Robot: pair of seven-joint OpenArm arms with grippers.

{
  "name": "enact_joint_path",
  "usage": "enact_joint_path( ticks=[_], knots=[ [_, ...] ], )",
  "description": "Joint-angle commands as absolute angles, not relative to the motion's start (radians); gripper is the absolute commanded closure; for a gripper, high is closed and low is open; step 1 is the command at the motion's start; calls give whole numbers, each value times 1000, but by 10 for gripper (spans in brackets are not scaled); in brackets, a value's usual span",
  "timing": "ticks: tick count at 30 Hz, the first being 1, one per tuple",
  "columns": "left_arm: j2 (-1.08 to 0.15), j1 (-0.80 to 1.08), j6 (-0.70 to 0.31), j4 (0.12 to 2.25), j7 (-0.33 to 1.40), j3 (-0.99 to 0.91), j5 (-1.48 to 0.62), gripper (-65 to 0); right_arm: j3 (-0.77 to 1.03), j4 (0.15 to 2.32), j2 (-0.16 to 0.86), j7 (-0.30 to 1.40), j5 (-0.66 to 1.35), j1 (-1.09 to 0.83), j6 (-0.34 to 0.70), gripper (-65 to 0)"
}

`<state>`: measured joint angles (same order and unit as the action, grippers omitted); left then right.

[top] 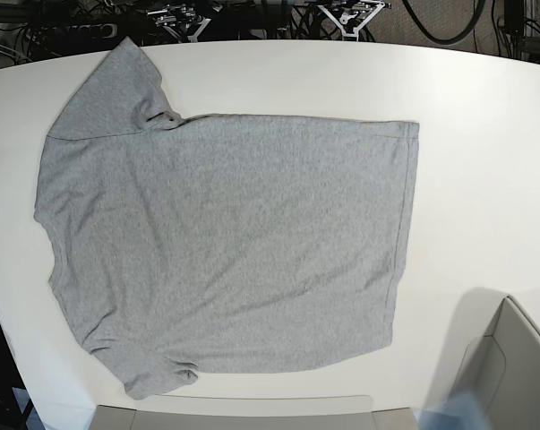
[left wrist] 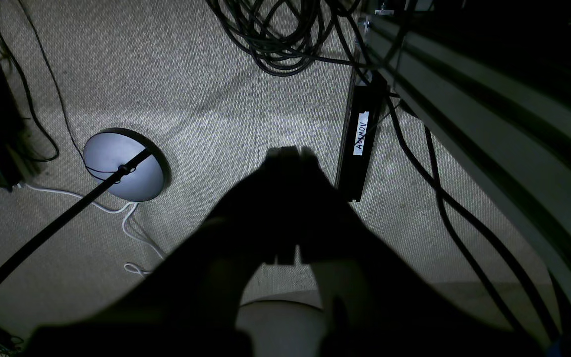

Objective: Fold the T-shirt properly

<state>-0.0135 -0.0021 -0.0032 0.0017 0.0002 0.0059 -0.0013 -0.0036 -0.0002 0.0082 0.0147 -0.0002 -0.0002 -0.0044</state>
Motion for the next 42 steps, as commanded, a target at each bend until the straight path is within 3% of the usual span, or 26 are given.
enact_joint_path(
  ticks=[1,25,30,42],
  knots=[
    [-10,-4,2,2,2,8,-2,-3,-5,1,12,8,2,2,-2,-2],
    [-25,25,2,8,-13,2,-4,-3,1,2,31,2,7,-18,-2,-1],
    [-25,81,2,7,-209,2,-4,-3,1,8,33,-90,65,-54,-4,-1],
    [-25,248,4,2,-960,2,-5,-3,1,4,90,-720,97,-225,-1,-1]
  ],
)
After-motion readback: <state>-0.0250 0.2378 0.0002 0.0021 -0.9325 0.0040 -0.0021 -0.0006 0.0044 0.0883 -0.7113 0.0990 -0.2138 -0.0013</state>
